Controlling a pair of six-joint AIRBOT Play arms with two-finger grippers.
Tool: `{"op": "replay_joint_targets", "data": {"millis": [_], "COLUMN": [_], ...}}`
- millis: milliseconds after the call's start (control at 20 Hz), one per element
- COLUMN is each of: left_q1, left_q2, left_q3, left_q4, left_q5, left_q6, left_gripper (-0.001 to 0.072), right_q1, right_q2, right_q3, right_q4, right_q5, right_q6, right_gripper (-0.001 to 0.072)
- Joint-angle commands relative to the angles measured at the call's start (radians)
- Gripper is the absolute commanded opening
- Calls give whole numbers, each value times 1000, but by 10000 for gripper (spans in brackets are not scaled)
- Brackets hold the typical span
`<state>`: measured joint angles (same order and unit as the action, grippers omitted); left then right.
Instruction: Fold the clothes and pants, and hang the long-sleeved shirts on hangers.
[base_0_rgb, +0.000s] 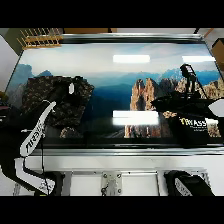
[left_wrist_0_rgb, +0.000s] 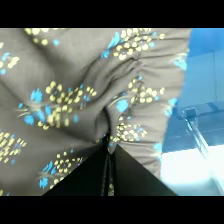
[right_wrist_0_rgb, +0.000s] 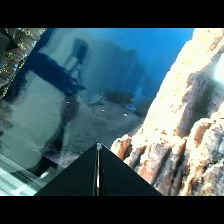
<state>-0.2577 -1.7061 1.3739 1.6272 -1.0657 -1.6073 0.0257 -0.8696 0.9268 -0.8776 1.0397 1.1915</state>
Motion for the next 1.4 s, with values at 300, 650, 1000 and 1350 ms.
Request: {"op": "replay_joint_targets", "data": {"millis": [300, 650, 1000, 1350], "left_q1": [-431, -652, -190, 240], "left_q2": [156, 67, 156, -57], "left_q3": [213, 213, 213, 211], "left_q4": [-348, -345, -338, -357], "left_q5": [-130, 173, 85, -110], "left_q6": [-6, -58, -49, -49], "left_gripper": [4, 426, 715, 714], "right_q1": [-107, -364, -379, -378], "right_q2": [17, 89, 89, 89], "right_q3": [62, 87, 86, 77], "right_q4": [79, 78, 78, 78], "right_q5": [-100, -51, -6, 55], "right_q6": [-51, -14, -14, -14], "right_gripper": [18, 18, 18, 18]}}
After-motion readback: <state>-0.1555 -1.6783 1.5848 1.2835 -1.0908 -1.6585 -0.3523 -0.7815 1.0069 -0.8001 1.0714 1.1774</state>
